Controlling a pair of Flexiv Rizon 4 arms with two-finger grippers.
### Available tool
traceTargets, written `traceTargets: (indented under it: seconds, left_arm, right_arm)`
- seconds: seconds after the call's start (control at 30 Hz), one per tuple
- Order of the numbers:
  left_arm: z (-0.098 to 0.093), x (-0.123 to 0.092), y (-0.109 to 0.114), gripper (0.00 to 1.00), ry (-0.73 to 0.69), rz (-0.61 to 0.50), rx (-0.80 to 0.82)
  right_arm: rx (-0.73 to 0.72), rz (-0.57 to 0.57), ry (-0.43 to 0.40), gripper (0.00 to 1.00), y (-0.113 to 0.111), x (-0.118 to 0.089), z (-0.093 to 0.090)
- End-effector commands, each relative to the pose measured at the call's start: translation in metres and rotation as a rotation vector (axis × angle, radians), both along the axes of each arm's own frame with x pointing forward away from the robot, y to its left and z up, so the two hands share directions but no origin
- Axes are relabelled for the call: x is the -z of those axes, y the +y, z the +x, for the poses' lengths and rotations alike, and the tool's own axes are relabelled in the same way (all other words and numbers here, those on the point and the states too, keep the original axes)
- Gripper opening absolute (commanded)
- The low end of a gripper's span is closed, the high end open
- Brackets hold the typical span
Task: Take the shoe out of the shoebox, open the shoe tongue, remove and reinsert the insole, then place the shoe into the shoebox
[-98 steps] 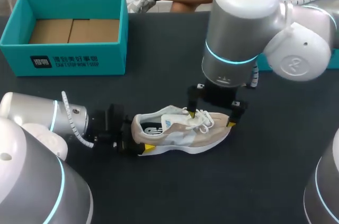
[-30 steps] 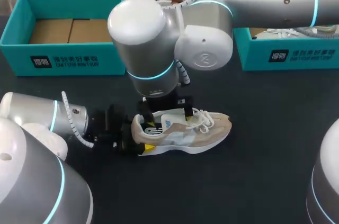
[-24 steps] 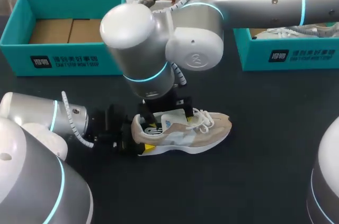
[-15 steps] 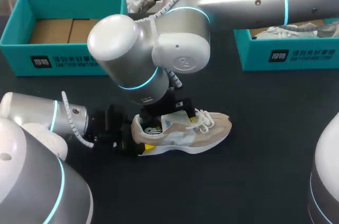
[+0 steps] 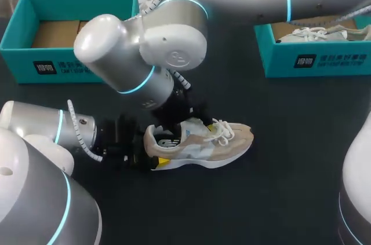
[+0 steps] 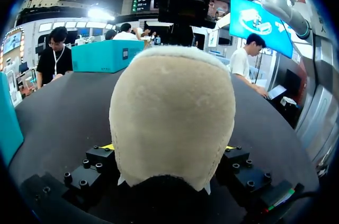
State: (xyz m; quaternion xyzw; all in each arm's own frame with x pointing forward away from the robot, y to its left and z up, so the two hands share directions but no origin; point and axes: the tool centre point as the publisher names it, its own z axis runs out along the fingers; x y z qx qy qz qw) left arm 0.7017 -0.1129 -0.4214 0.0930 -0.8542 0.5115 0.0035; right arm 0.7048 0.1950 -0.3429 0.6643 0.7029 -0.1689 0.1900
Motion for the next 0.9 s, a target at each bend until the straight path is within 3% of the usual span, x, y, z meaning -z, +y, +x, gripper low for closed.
traceTargets:
  seconds: [0.03,0.13,0.17,0.37,0.57,0.9]
  left_arm:
    - [-0.002,0.009,0.001,0.0,0.001,0.004,-0.002]
    - [-0.002,0.009,0.001,0.0,0.001,0.004,-0.002]
    - [-0.002,0.009,0.001,0.0,0.001,0.004,-0.002]
    - [-0.002,0.009,0.001,0.0,0.001,0.004,-0.002]
    - [-0.002,0.009,0.001,0.0,0.001,0.004,-0.002]
    - [-0.002,0.009,0.001,0.0,0.001,0.004,-0.002]
  right_arm:
    - [0.682,0.01,-0.372,0.45,0.001,-0.013,-0.005]
    - [0.704,0.057,-0.365,0.22,-0.004,-0.018,-0.003]
    - [0.706,0.077,-0.358,0.0,-0.006,-0.019,-0.001]
    - [0.721,0.185,-0.319,0.0,-0.011,-0.02,0.012]
    - [0.701,0.201,-0.285,0.0,-0.03,-0.018,0.025]
    - [0.674,0.149,-0.308,0.0,-0.065,-0.018,0.033]
